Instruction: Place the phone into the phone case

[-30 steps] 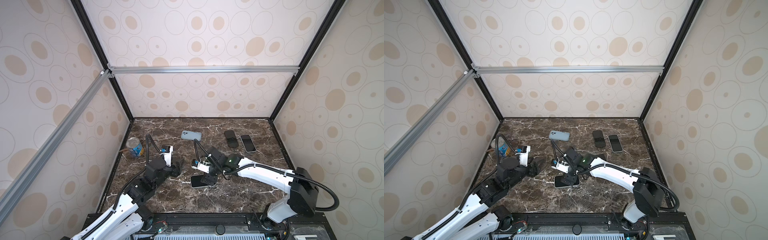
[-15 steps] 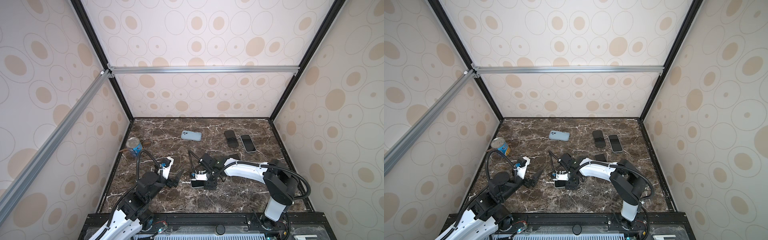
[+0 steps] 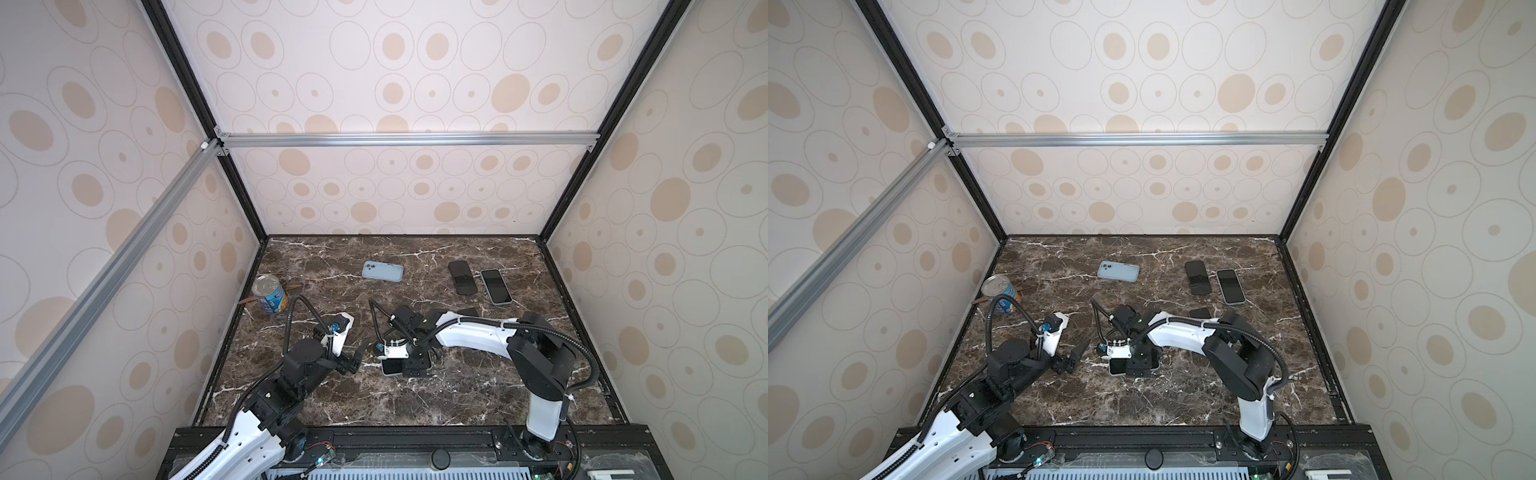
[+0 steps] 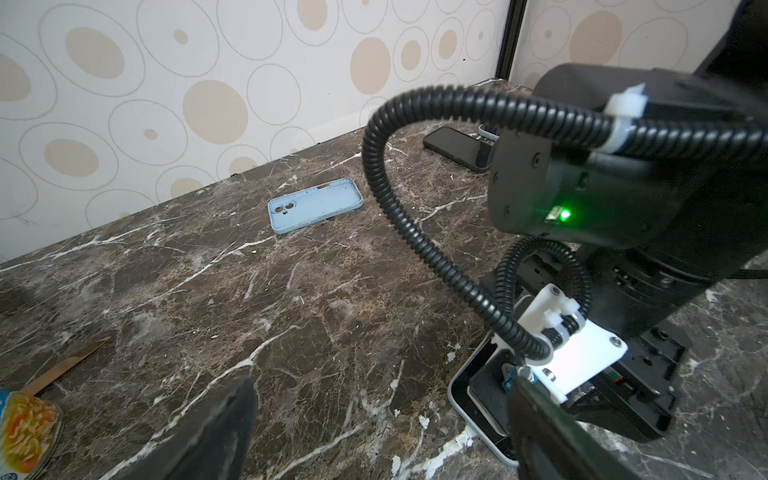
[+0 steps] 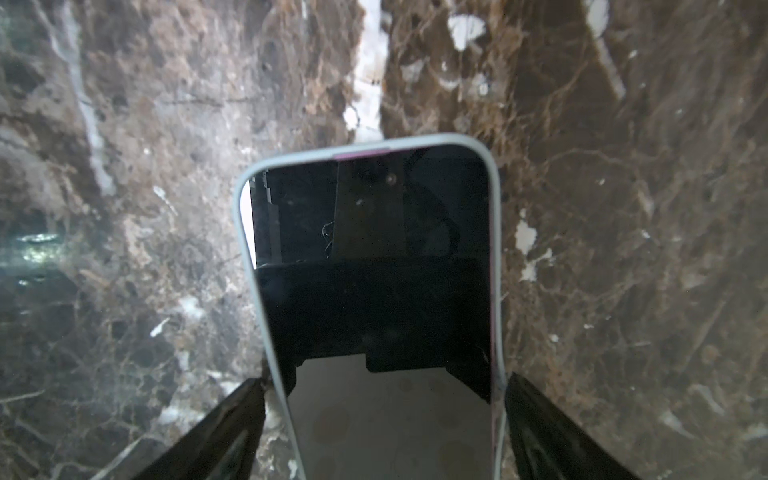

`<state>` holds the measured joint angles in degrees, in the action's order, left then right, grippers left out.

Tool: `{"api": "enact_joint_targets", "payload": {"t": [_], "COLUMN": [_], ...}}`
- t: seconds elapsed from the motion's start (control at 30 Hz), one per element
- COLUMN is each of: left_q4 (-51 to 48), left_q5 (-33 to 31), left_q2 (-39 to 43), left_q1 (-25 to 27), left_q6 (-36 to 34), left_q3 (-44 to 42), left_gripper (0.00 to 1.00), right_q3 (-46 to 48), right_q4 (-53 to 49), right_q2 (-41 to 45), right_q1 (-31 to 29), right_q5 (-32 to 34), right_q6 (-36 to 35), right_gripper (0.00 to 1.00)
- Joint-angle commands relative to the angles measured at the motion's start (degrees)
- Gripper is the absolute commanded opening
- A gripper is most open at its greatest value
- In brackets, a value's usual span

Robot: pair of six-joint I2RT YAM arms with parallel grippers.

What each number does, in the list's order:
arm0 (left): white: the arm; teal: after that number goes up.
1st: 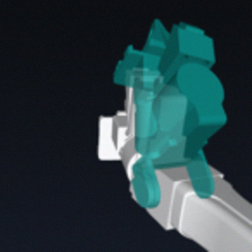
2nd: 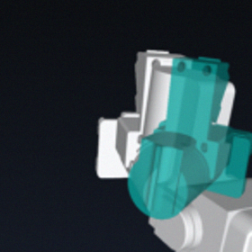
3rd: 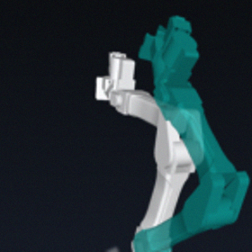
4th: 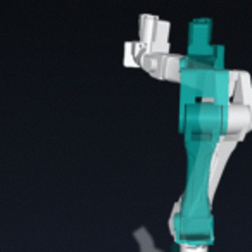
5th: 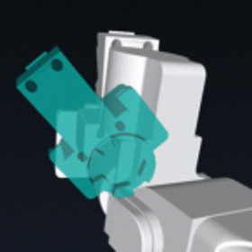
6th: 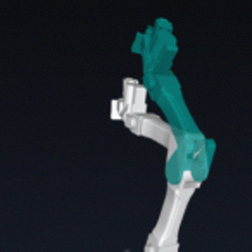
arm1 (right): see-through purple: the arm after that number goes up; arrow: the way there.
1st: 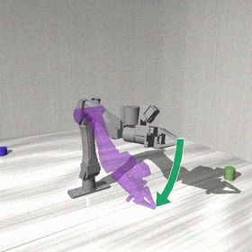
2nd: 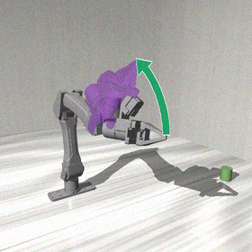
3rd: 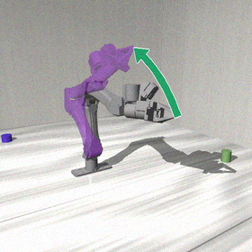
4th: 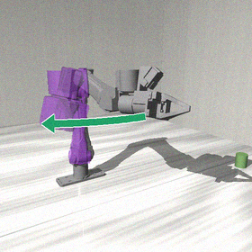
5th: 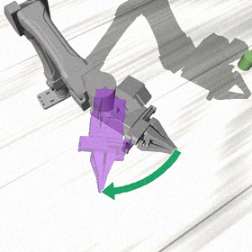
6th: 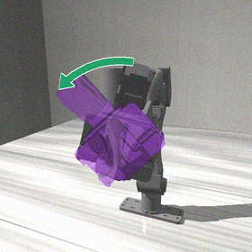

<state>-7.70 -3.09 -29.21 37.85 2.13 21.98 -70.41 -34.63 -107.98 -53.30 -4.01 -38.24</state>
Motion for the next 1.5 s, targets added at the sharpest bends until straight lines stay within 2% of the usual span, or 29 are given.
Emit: {"api": "enact_joint_targets", "payload": {"t": [0.0,0.13,0.3,0.47,0.7,0.9,1.03,1.17,1.47], "left_q4": [1.09,1.16,1.16,1.22,1.39,1.43,1.46,1.46,1.53], "left_q5": [0.2,0.1,0.19,0.19,0.1,-0.07,-0.16,-0.33,-0.87], "left_q2": [0.23,0.16,-0.05,0.1,0.12,0.23,0.39,0.43,0.54], "left_q1": [-0.32,-0.4,-0.43,-0.41,-0.46,-0.41,-0.4,-0.47,-0.45], "left_q6": [-1.25,-1.26,-1.34,-1.34,-1.25,-1.16,-0.99,-0.9,-0.64], "left_q3": [0.88,0.79,0.78,0.71,0.7,0.79,0.76,0.79,0.79], "left_gripper": [0.94,0.94,0.94,0.94,0.94,0.94,0.94,0.94,0.94], "right_q3": [-0.14,-0.26,-1.08,-2.42,-7.85,-16.69,-23.15,-31.65,-51.97], "right_q4": [-2.21,-1.98,-1.64,-1.75,-4.92,-10.33,-12.16,-16.06,-23.14], "right_q2": [-2.58,-2.91,-3.9,-4.43,-7.47,-13.41,-17.45,-22.77,-33.64], "right_q1": [-0.14,-0.06,0.43,2.4,10.38,18.8,21.72,23.75,25.62], "right_q5": [2.15,4.05,6.72,5.51,6.65,8.78,8.6,11.66,16.45], "right_q6": [0.96,2.49,5.86,10.81,24.83,38.38,44.89,51.04,57.38], "right_gripper": [0.87,0.81,0.79,0.74,0.64,0.56,0.57,0.6,0.62]}}
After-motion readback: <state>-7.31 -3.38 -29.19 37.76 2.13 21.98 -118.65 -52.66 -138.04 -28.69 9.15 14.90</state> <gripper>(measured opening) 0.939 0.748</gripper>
